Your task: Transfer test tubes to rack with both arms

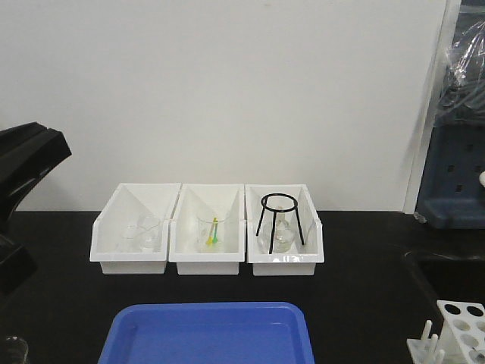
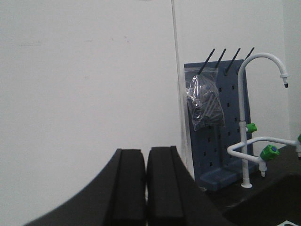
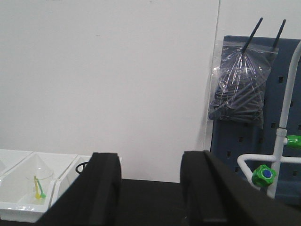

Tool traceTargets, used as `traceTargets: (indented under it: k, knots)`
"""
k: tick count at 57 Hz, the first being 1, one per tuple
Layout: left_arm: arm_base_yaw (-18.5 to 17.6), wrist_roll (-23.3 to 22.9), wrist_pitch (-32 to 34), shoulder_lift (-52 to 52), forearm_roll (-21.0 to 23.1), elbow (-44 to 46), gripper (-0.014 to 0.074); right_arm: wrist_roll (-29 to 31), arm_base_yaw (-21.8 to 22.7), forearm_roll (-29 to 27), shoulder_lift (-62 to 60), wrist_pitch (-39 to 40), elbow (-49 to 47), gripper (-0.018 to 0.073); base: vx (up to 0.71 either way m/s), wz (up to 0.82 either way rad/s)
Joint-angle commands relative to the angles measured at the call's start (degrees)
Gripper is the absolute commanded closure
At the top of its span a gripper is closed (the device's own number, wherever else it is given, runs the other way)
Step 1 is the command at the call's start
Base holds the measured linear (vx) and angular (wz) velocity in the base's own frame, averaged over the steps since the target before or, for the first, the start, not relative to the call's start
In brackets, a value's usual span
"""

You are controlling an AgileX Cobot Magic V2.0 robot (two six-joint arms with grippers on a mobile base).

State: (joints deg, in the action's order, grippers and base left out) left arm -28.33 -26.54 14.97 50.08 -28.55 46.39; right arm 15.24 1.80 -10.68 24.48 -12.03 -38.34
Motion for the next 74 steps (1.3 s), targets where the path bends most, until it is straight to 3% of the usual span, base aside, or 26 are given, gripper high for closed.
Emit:
traceTargets:
  k: [1,8,13,17,35,45,56,62,74]
  knots:
    - [-0.1,1.2,3.4,-1.1,6.4,0.5,0.0471,0.4,0.3,0.3,0.5,4.4,-2.0,0.0174,0.0,0.0]
    - [-0.1,13.4,-3.1,-2.9,16.3,-1.5,0.0572,0.4,0.3,0.3,0.5,4.3,-2.0,0.0174,0.0,0.0]
    - [0.2,21.7,-4.5,-5.5,19.2,-4.3,0.0603,0.4,0.3,0.3,0.5,4.3,-2.0,0.0174,0.0,0.0]
    - [1.9,25.1,-3.9,-8.5,20.0,-7.3,0.0603,0.4,0.3,0.3,0.5,4.4,-2.0,0.0174,0.0,0.0]
    - [18.1,25.5,-2.5,-26.6,21.4,-27.2,0.0602,0.4,0.3,0.3,0.5,4.4,-2.0,0.0174,0.0,0.0]
    - [24.2,24.9,-2.5,-36.8,21.4,-38.3,0.0602,0.4,0.3,0.3,0.5,4.4,-2.0,0.0174,0.0,0.0]
    - [27.7,24.7,-2.6,-47.3,23.8,-46.7,0.0602,0.4,0.3,0.3,0.5,4.4,-2.0,0.0174,0.0,0.0]
    - [28.0,24.7,-8.2,-51.8,24.3,-46.4,0.0602,0.4,0.3,0.3,0.5,4.4,-2.0,0.0174,0.0,0.0]
    - [28.0,24.7,-8.5,-50.9,24.3,-46.5,0.0602,0.4,0.3,0.3,0.5,3.9,-2.0,0.0174,0.0,0.0]
